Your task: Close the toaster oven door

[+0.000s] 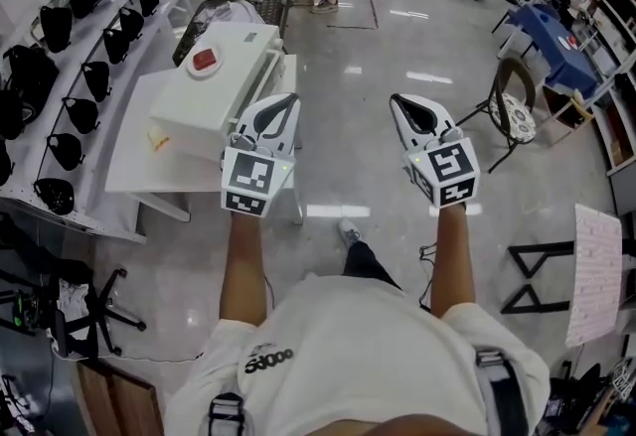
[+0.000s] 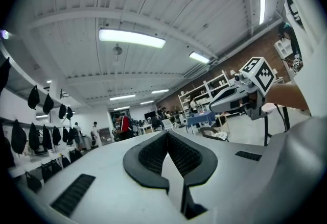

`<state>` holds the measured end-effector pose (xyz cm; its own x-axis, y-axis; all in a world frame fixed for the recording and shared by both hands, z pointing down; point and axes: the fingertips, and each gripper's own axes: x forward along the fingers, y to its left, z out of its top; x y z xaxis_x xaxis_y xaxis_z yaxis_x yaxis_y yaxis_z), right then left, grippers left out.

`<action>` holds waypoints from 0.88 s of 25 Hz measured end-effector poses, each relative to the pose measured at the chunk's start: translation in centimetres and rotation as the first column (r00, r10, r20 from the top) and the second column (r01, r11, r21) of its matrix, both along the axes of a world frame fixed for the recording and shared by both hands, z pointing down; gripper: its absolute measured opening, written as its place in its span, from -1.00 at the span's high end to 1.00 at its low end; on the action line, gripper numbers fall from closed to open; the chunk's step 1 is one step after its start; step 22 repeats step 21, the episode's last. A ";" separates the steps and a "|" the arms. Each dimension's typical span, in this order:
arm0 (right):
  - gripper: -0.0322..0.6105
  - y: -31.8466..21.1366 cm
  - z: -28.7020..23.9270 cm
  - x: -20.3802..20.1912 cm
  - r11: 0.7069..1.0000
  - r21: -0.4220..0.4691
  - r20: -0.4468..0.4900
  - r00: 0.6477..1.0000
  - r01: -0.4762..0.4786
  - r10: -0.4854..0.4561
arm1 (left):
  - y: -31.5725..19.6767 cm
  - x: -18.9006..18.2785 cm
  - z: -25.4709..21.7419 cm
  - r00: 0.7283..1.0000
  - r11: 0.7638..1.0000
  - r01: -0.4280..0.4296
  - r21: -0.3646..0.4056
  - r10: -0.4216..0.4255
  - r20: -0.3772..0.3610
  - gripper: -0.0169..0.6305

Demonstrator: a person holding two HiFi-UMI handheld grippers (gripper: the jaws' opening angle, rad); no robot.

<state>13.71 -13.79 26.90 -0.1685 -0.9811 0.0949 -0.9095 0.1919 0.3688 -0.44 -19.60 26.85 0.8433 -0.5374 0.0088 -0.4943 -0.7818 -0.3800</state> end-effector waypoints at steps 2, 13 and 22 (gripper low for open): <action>0.88 0.0 0.0 -0.2 1.000 0.002 -0.003 1.000 -0.002 0.002 | 0.0 -0.4 0.1 1.000 1.000 0.007 -0.004 -0.007 -0.003 0.89; 0.88 -0.2 0.4 -1.1 1.000 -0.008 0.012 1.000 0.008 -0.008 | 0.0 -1.7 0.7 0.999 0.999 0.033 -0.011 -0.033 0.017 0.89; 0.88 -0.3 1.0 -1.3 1.000 -0.014 0.021 1.000 0.006 -0.005 | 0.1 -2.2 1.4 0.998 0.999 0.043 -0.008 -0.043 0.043 0.89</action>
